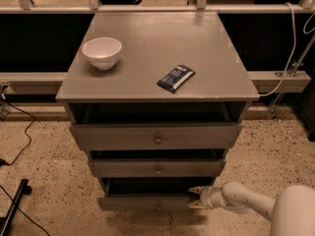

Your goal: Open bottom drawer

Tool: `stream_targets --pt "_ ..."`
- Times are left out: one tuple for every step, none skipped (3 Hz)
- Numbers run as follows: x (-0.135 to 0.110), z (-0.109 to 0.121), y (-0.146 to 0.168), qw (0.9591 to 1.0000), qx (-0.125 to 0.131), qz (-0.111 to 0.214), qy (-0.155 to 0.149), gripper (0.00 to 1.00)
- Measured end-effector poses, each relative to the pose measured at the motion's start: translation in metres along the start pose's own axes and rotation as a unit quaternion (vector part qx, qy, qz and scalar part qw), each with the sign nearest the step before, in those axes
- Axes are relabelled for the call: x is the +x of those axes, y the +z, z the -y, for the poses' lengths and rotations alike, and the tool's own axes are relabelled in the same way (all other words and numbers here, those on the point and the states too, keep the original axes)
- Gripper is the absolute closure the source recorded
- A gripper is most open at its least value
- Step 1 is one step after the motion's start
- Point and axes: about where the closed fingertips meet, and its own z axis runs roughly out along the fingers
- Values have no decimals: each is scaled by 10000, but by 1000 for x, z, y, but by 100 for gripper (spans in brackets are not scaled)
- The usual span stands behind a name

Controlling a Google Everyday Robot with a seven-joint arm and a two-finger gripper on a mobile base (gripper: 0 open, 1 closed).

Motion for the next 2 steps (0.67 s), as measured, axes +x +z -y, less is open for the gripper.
stream_targets --pt "-1 -1 2 10000 -14 11 0 30" --pt "-2 -3 3 10000 -28 22 0 6"
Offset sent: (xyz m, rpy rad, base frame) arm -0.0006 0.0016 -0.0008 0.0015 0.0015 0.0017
